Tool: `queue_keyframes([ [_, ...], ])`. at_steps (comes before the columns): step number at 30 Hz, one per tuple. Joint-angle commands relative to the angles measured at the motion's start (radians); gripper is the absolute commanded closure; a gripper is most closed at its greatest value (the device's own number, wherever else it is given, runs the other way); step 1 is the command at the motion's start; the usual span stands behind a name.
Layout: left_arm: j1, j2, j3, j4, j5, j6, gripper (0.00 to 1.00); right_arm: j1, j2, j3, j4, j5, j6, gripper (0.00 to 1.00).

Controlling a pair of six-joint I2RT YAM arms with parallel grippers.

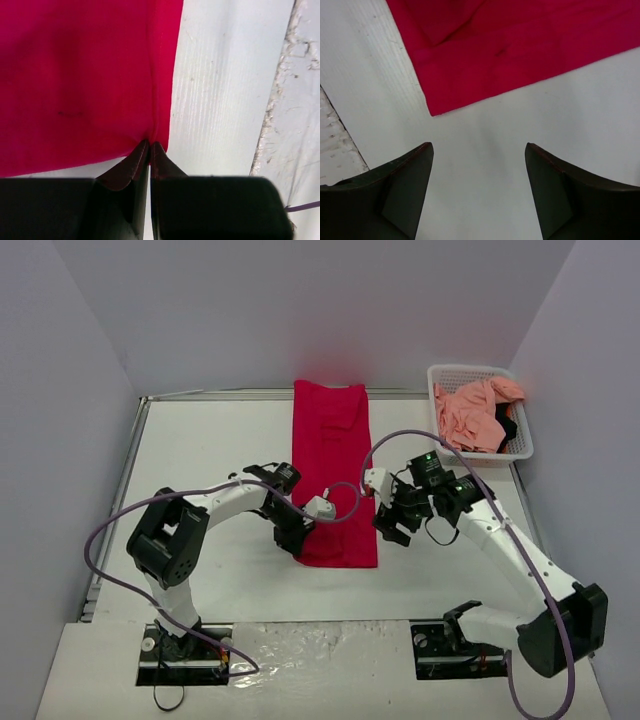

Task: Fold and stack the t-shirts
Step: Grab the bottom of the folded rectangular tshirt with both arms

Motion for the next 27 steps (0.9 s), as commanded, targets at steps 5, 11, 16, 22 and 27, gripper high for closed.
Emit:
queue_keyframes([
  [5,0.034,0.025,0.083,-0.097,0.122,0.038,0.98,0.160,0.162,0.007,-0.094,0.104,-0.059,0.34],
  [11,0.060,0.053,0.120,-0.133,0.140,0.048,0.98,0.240,0.225,-0.017,-0.094,0.125,-0.076,0.41],
  [16,0.075,0.068,0.129,-0.142,0.168,0.045,0.98,0.267,0.282,-0.053,-0.084,0.127,-0.096,0.60],
  [22,0.098,0.091,0.135,-0.160,0.200,0.053,0.98,0.286,0.338,-0.110,-0.033,0.122,-0.088,0.62],
  [27,0.103,0.097,0.141,-0.165,0.206,0.054,0.98,0.300,0.381,-0.119,-0.022,0.130,-0.079,0.63],
])
